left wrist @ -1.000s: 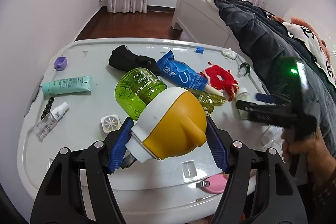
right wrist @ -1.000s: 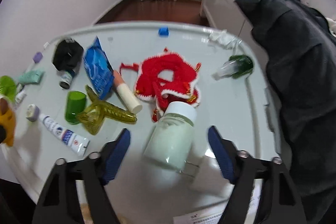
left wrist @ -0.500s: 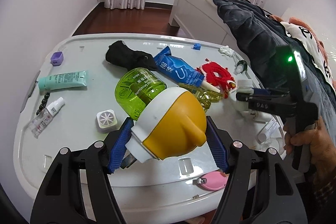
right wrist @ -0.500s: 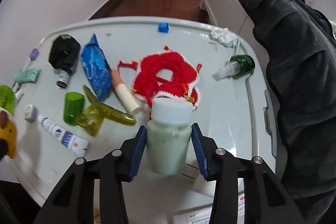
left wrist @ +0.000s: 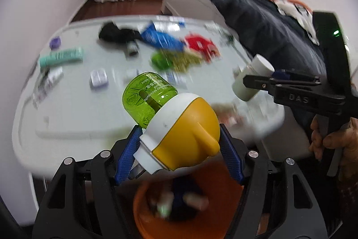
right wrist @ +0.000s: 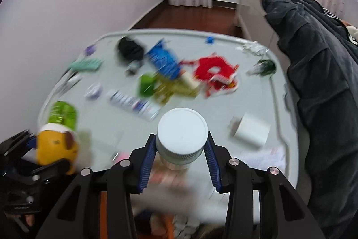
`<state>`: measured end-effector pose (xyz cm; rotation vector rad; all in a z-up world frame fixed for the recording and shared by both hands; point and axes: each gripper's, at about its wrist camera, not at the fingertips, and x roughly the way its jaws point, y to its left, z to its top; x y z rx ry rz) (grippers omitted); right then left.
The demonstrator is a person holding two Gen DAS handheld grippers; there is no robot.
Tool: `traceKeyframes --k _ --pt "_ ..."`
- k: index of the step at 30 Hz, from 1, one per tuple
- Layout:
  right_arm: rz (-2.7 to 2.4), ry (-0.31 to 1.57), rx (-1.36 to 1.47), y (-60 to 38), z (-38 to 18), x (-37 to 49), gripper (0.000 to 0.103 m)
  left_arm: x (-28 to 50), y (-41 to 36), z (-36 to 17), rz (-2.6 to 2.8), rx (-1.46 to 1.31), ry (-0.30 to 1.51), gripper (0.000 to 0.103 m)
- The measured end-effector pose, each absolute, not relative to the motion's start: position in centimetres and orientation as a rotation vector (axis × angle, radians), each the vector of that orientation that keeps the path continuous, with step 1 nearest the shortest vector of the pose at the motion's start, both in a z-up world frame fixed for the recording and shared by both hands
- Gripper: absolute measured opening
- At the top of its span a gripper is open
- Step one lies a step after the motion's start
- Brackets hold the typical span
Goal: Collect trash
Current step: 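Carry both items over the orange bucket and release them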
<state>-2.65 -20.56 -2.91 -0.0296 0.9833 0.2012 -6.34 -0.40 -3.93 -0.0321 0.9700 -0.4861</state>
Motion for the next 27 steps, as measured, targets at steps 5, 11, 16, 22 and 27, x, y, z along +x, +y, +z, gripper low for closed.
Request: traceKeyframes --k 5,11,16,22,27 --pt "0.320 1.086 -0.052 -17.7 -5.8 -9.9 0.043 -11.3 -0.3 -7.3 -0.522 0.033 1.129 0.066" --pt "0.375 1.263 -0.050 -15.8 -11.4 -13.8 0.046 -13.9 -0.4 -11.5 -0.540 0.045 1.348 0.068" --pt "0.342 1.280 -0.022 -16.5 -11.9 -13.7 0.070 -13.5 1.1 -10.8 -0.501 0.003 1.331 0.074" --pt "0.315 1.164 0.030 -18.0 -8.8 -12.3 0.075 -11.4 2.8 -8.6 -0.452 -0.032 1.233 0.076" --pt "0.305 0.995 0.012 -18.7 -3.3 -9.6 0.077 -6.7 4.4 -4.8 -0.363 0.020 1.051 0.076"
